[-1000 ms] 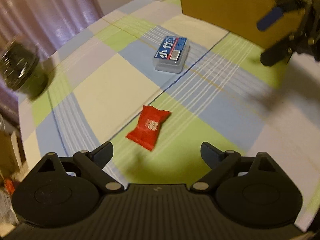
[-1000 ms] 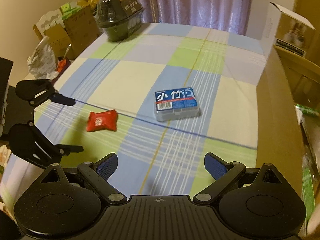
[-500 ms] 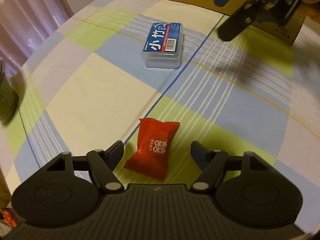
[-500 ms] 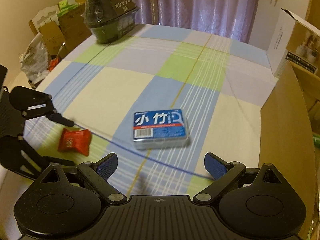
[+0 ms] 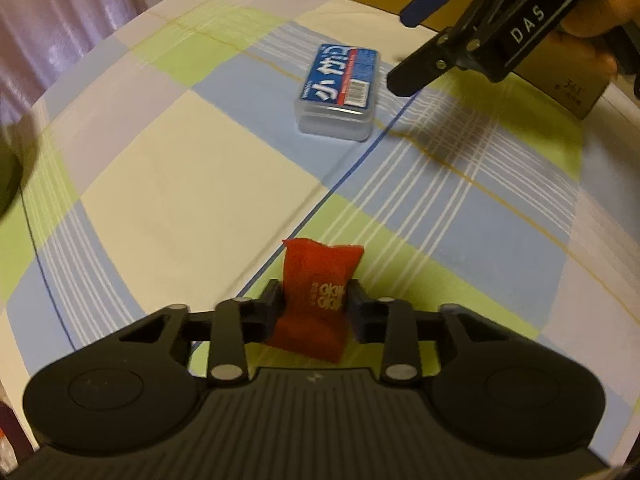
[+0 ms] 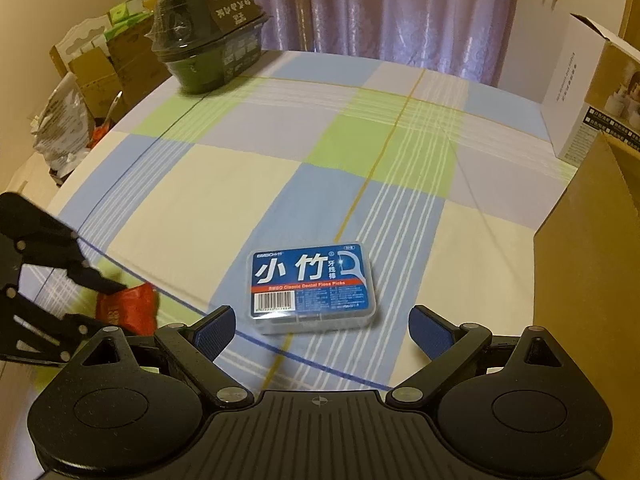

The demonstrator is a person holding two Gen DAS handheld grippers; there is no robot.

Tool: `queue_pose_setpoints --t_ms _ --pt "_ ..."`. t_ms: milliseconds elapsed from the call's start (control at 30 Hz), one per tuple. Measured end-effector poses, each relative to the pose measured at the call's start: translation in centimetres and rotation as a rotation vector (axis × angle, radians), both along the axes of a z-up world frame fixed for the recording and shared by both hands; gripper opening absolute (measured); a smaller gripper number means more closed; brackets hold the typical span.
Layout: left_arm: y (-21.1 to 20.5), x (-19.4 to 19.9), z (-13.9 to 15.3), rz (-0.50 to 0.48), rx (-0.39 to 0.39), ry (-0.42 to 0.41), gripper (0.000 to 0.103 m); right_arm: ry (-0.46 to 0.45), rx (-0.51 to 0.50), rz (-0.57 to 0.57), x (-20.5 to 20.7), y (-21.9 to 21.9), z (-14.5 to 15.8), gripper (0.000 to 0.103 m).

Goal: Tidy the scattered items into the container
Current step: 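Grasp the red candy packet with the left tool while the right tool grasps the blue floss-pick box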

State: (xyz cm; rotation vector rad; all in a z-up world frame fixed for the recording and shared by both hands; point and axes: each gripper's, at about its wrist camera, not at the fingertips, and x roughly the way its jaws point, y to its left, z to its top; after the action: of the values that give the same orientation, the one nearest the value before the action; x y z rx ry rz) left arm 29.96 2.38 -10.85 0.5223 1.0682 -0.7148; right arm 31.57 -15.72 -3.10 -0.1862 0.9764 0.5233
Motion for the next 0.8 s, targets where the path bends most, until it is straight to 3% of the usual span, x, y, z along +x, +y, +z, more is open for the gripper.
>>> queue_pose_setpoints --t_ms 100,333,500,733,800 --pt "0.6 -0.1 0.1 0.047 -0.007 0.021 0.027 -0.012 0.009 -0.016 0.3 0.0 -0.2 0.098" --pt "0.8 -2.8 0.1 0.043 -0.023 0.028 0.026 -0.014 0.016 0.003 1.6 1.2 -1.1 0.098" --pt "1.4 -4.0 0.3 0.083 -0.053 0.028 0.026 -0.022 -0.037 0.049 2.2 3.0 -2.2 0.098" --pt "2.1 -4.5 0.6 0.147 -0.086 0.032 0.026 0.007 -0.06 0.031 3.1 3.8 -3.8 0.098" --pt "2.3 -4.4 0.5 0.165 -0.094 0.034 0.026 -0.011 -0.069 0.019 2.9 3.7 -3.8 0.087"
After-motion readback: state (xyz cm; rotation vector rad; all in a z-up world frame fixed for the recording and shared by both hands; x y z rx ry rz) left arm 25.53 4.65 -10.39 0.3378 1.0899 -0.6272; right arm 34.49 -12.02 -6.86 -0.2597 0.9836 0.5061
